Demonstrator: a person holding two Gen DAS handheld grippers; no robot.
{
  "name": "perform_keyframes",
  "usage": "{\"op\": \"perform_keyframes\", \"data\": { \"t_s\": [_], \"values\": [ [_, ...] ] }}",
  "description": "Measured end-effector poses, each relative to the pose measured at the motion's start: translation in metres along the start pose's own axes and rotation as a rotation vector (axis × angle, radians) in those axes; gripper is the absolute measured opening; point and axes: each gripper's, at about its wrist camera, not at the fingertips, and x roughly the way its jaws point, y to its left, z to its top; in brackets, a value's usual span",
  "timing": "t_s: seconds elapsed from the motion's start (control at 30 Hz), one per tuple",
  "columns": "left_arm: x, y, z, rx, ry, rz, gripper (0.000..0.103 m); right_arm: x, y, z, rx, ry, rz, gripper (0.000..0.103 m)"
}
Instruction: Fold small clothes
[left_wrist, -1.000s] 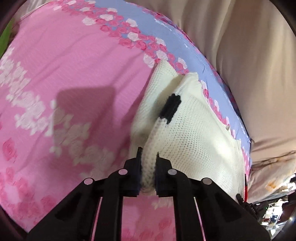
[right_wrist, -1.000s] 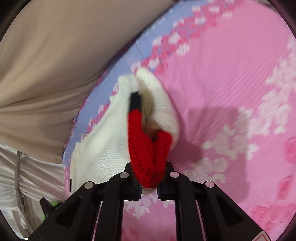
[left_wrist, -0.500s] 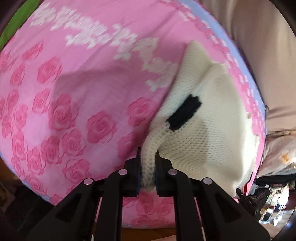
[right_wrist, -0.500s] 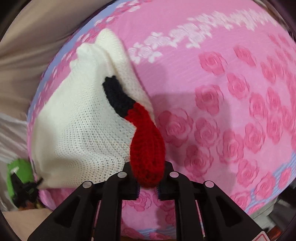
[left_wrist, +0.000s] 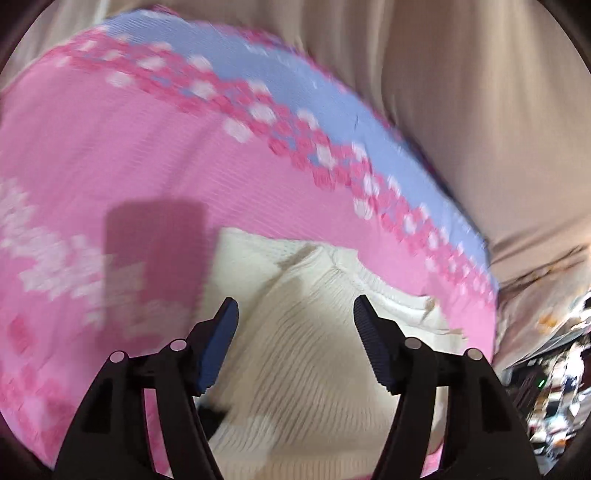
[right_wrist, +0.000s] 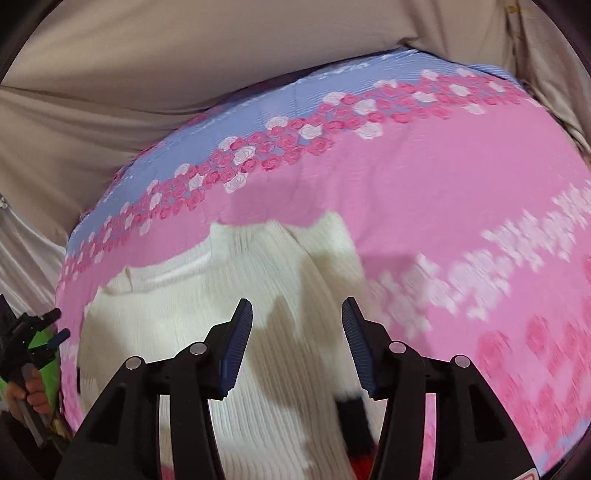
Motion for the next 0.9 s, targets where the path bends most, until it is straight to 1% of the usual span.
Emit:
{"op": "perform_keyframes", "data": {
  "t_s": [0.07, 0.1, 0.13, 0.17, 0.2, 0.23, 0.27, 0.3, 0.33, 0.37, 0.4, 0.43, 0.47, 0.53, 0.57, 0.6, 0.67, 0.7, 0.73, 0.8, 0.83, 0.87, 0.9],
  "values": [
    [0.023, -0.005, -0.003, 0.017, 0.052, 0.016, 0.062, 0.025, 0.007, 0.011, -0.006, 0.024, -0.026, 0.05],
    [0.033, -0.008, -0.004, 0.031, 0.067, 0.017, 0.06, 0.031, 0.007, 0.011, -0.005, 0.03, -0.041, 0.05],
    [0.035, -0.008, -0.005, 0.042, 0.062, 0.029, 0.046, 0.038, 0.009, 0.012, -0.005, 0.037, -0.046, 0.051],
    [0.038, -0.009, -0.006, 0.058, 0.055, 0.061, 0.035, 0.04, 0.011, 0.012, -0.002, 0.043, -0.026, 0.036],
    [0.039, -0.007, -0.006, 0.057, 0.06, 0.063, 0.006, 0.039, 0.01, 0.011, 0.001, 0.048, 0.002, 0.017],
    [0.039, -0.003, -0.005, 0.043, 0.065, 0.051, 0.007, 0.038, 0.012, 0.013, 0.011, 0.053, 0.033, 0.008],
    [0.032, 0.001, -0.003, 0.009, 0.05, 0.027, 0.007, 0.027, 0.013, 0.015, 0.021, 0.02, 0.066, 0.007],
    [0.024, 0.004, 0.001, -0.007, 0.03, 0.016, 0.007, 0.016, 0.015, 0.017, 0.014, -0.017, 0.071, 0.007],
    [0.016, 0.004, 0.004, -0.003, 0.014, 0.018, 0.007, 0.002, 0.016, 0.022, 0.007, -0.062, 0.073, 0.007],
    [0.009, 0.004, 0.008, 0.006, -0.007, 0.036, 0.006, -0.007, 0.014, 0.025, 0.011, -0.087, 0.077, 0.007],
    [0.007, 0.004, 0.012, 0.015, -0.015, 0.055, 0.006, -0.017, 0.008, 0.03, 0.026, -0.122, 0.077, 0.006],
    [0.008, 0.006, 0.015, 0.025, -0.014, 0.067, 0.006, -0.019, 0.0, 0.033, 0.038, -0.136, 0.065, 0.006],
    [0.017, 0.009, 0.017, 0.04, 0.003, 0.09, 0.006, -0.013, -0.007, 0.035, 0.042, -0.13, 0.046, 0.006],
    [0.04, 0.014, 0.017, 0.06, 0.047, 0.142, 0.007, 0.023, -0.026, 0.035, 0.057, -0.038, -0.024, 0.006],
    [0.048, 0.016, 0.015, 0.076, 0.043, 0.155, 0.007, 0.041, -0.032, 0.032, 0.056, 0.012, -0.046, 0.006],
    [0.049, 0.013, 0.015, 0.103, 0.024, 0.168, 0.007, 0.054, -0.031, 0.028, 0.029, 0.034, -0.072, 0.006],
    [0.049, 0.008, 0.016, 0.115, 0.03, 0.19, 0.007, 0.055, -0.025, 0.03, 0.014, 0.024, -0.08, 0.007],
    [0.048, 0.007, 0.016, 0.121, 0.033, 0.191, 0.007, 0.052, -0.023, 0.033, 0.027, 0.031, -0.057, 0.007],
    [0.046, 0.007, 0.016, 0.126, 0.037, 0.188, 0.008, 0.046, -0.021, 0.035, 0.032, 0.021, -0.047, 0.008],
    [0.029, 0.004, 0.011, 0.133, 0.004, 0.149, 0.011, 0.027, -0.014, 0.034, 0.023, -0.009, -0.039, 0.011],
    [0.019, 0.003, 0.007, 0.133, -0.019, 0.136, 0.012, 0.011, -0.006, 0.03, 0.01, -0.042, -0.05, 0.015],
    [0.01, 0.003, 0.002, 0.139, -0.03, 0.137, 0.012, -0.004, 0.003, 0.022, -0.013, -0.061, -0.039, 0.021],
    [0.004, 0.004, -0.004, 0.144, -0.034, 0.143, 0.011, -0.011, 0.012, 0.015, -0.033, -0.061, -0.021, 0.024]
  ]
}}
